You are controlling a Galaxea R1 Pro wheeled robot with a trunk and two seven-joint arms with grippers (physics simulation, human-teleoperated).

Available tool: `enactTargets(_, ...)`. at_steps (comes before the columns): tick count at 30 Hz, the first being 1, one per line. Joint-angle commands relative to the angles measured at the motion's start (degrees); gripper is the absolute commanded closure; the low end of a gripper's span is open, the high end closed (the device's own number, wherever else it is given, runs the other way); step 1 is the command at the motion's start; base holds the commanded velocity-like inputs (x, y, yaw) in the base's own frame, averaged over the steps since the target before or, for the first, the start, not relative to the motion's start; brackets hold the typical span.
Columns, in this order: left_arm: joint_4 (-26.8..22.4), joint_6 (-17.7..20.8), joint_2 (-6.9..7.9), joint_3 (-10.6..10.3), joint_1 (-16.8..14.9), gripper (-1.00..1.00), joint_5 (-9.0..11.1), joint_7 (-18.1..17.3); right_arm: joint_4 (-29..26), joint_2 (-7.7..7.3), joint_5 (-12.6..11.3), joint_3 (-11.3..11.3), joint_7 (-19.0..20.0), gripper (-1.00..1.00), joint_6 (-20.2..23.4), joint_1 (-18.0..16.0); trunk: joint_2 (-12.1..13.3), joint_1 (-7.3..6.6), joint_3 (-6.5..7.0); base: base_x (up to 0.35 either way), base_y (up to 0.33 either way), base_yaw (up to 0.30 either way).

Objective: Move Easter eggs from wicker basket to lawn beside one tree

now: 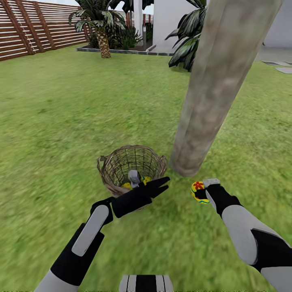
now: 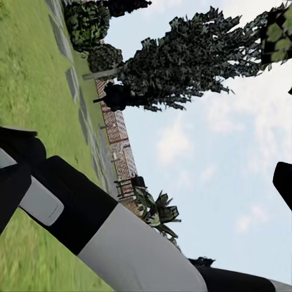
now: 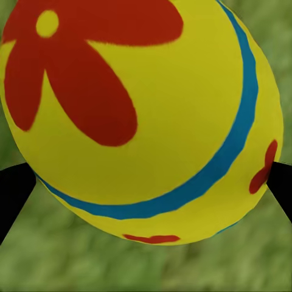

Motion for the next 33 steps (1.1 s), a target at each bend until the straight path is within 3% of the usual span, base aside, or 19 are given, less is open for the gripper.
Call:
enactTargets(1,0.0,0.3,-0.01,0.0,0.0,-1.00,0.2,0.0,0.0,0.04,0.3,-0.3,0.1,1.00,0.2,0.0,0.0,0.01,-0.27,0.000,0.000,0.000)
enactTargets(7,0.0,0.3,-0.03,-1.3,0.0,-1.00,0.2,-0.1,-0.1,0.04,0.2,-0.3,-0.3,1.00,0.2,-0.1,-0.1,0.17,-1.60,0.000,0.000,0.000)
enactTargets(9,0.0,0.3,-0.04,-1.4,0.0,-1.00,0.2,-0.1,-0.1,0.04,0.1,-0.3,-3.3,1.00,0.2,-0.1,-0.1,0.22,-2.04,0.000,0.000,0.000)
enactTargets(11,0.0,0.3,-0.03,-1.4,0.0,-1.00,0.2,-0.1,0.2,0.06,-3.2,-0.7,-8.1,1.00,0.0,-0.1,-0.2,0.27,-2.48,0.000,0.000,0.000)
enactTargets(12,0.0,0.3,-0.04,-1.4,0.0,-1.00,0.2,-0.1,0.5,0.05,-6.4,-0.8,-9.2,1.00,-0.6,-0.1,-0.2,0.30,-2.70,0.000,0.000,0.000)
enactTargets(13,0.0,0.3,-0.03,-1.4,0.0,-1.00,0.2,-0.1,0.6,0.00,-7.9,-0.8,-9.6,1.00,-1.0,-0.1,-0.2,0.32,-2.92,0.000,0.000,0.000)
enactTargets(15,0.0,0.3,-0.02,-1.5,0.0,-1.00,0.2,0.0,0.8,0.02,-9.3,-0.8,-9.9,1.00,-1.5,-0.1,-0.2,0.37,-3.37,0.000,0.000,0.000)
enactTargets(24,0.0,0.4,0.04,-1.5,0.0,-1.00,0.2,-0.1,0.4,0.06,-9.6,-0.8,-9.6,1.00,-1.7,-0.1,-0.3,0.60,-5.36,0.000,0.000,0.000)
enactTargets(28,-0.1,0.4,0.04,-1.5,0.0,-1.00,0.2,-0.2,0.1,0.14,-9.5,-0.6,-9.4,1.00,-4.5,0.0,-0.4,0.71,-6.25,0.000,0.000,0.000)
enactTargets(33,-0.1,0.4,0.04,-1.5,0.0,-1.00,0.2,-0.2,0.1,0.22,-9.5,-0.5,-8.7,1.00,-4.7,0.0,-0.5,0.84,-7.36,0.000,0.000,0.000)
